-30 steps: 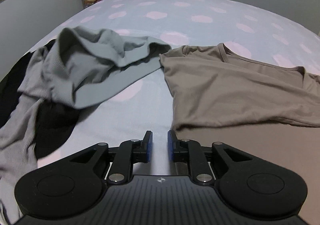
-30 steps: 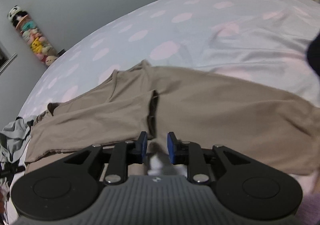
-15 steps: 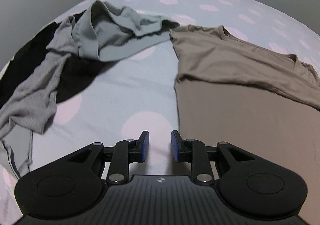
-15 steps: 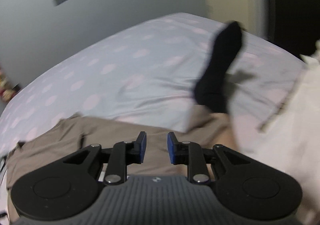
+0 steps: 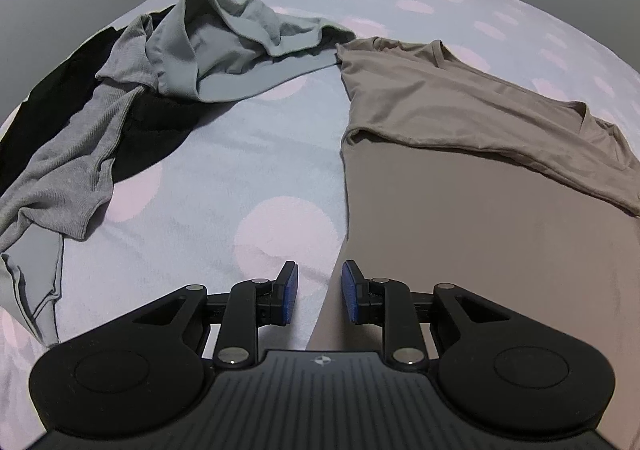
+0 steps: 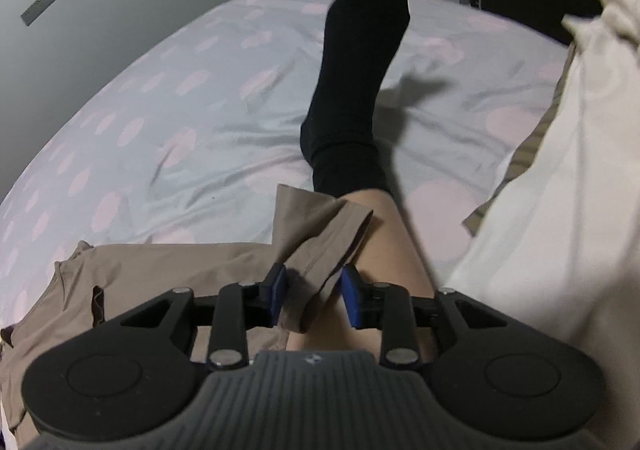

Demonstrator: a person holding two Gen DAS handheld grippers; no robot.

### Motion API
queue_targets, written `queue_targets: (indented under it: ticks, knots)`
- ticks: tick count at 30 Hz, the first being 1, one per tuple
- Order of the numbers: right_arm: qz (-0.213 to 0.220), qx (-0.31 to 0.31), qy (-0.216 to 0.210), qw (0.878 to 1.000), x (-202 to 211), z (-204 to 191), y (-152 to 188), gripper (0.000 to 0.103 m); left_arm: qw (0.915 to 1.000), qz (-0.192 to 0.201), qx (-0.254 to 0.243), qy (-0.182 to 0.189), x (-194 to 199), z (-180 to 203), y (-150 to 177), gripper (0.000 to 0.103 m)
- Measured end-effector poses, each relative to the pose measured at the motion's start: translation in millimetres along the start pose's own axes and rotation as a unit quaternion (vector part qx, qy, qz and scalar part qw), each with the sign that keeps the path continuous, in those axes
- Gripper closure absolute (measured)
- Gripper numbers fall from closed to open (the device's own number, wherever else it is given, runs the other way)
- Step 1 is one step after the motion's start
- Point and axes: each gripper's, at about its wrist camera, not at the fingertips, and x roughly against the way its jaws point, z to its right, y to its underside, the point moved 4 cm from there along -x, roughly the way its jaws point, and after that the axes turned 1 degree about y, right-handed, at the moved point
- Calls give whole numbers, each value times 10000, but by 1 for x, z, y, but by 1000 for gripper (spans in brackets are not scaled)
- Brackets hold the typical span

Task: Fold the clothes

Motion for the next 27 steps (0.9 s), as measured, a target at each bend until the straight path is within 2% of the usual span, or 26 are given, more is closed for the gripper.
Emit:
queue_targets:
  ticks: [1, 4, 7, 14, 20, 27]
  knots:
    - [30, 43, 39, 10000, -1, -1, 0, 72, 10000, -21, 9, -3, -1, -1, 0, 81]
    - [98, 103, 99, 9999, -4, -3, 0, 91, 10000, -53, 17, -9, -3, -2, 1, 81]
    - [172, 121, 54, 9998, 0, -3, -1, 93, 10000, -61, 3, 2, -4, -2, 1, 81]
    - [904, 786, -153, 9927, 50, -40, -26, 94, 9999, -4, 61, 115, 0, -3, -4, 81]
    - [1219, 1609, -989, 9744, 106, -117, -42, 94, 9997, 95, -17, 216, 6, 0, -16, 81]
    - [1178, 2137, -1927, 9504, 129, -220, -24, 94, 9989, 293, -144, 332, 16, 2, -40, 81]
